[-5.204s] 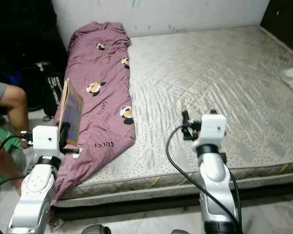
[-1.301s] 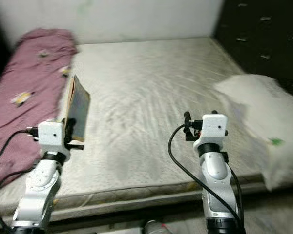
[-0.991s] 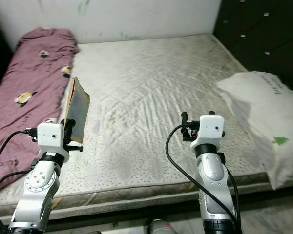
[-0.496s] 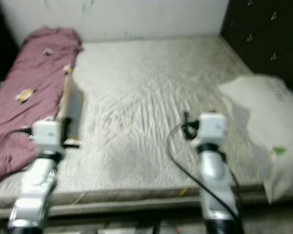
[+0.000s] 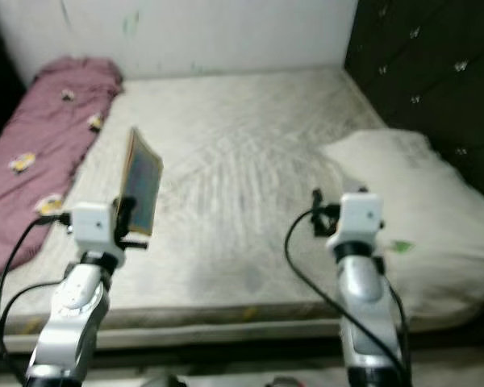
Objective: Clean up the room
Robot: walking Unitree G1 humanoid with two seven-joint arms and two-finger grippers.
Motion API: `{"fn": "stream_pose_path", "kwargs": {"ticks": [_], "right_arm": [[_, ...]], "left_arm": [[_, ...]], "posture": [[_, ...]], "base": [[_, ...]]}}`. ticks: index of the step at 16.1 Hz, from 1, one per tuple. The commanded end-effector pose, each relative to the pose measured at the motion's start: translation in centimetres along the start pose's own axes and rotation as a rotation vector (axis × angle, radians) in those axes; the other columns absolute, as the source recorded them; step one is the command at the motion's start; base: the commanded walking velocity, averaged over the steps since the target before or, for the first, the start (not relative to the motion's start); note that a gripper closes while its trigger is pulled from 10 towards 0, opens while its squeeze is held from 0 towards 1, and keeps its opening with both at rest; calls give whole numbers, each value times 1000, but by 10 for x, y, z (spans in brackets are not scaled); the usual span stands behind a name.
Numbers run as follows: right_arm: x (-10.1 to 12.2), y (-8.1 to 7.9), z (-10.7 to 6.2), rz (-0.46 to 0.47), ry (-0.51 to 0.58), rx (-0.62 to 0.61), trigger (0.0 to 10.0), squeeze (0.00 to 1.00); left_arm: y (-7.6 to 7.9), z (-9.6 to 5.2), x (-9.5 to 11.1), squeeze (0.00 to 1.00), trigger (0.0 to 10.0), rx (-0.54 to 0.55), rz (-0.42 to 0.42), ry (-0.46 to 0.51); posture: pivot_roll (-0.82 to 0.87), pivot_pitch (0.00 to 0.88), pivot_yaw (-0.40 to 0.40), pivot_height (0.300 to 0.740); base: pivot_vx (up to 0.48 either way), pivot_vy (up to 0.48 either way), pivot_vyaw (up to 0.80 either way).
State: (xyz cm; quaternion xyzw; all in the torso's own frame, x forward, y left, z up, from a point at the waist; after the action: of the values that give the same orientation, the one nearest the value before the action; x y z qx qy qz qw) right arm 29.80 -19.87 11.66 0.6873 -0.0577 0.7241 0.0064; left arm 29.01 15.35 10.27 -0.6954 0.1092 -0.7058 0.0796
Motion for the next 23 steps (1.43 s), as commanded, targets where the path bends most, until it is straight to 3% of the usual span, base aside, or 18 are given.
{"fn": "stream_pose_path", "kwargs": {"ticks": [1, 13, 23], "right_arm": [[1, -10, 1, 12, 4, 27, 10000, 0], [1, -8, 0, 7, 5, 23, 10000, 0], [1, -7, 0, 1, 6, 22, 10000, 0]], "left_arm": [[-15, 1, 8, 0, 10000, 48, 22, 36], [-13, 1, 12, 0, 10000, 24, -9, 67], [-12, 0, 13, 0, 10000, 6, -22, 78]], "posture": [[-77, 0, 67, 740], [-84, 0, 70, 740], [-85, 0, 70, 740]], "base": [[0, -330, 0], [0, -28, 0], [391, 0, 0]]}}
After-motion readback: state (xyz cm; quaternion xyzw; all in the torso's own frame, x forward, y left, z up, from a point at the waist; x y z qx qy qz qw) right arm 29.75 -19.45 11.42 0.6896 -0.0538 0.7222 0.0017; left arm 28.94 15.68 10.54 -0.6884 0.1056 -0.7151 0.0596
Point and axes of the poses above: a point about 5 cm out from each wrist's last joint towards the gripper, its own z axis pointing out of the wrist towards the gripper, its own x axis along the axis of the wrist's last joint, y = z × x, the point moved 3 cm from there along z, pointing out of the wrist towards the gripper, and after that the axes turned 10 degrees about z, right-handed, at the moved point
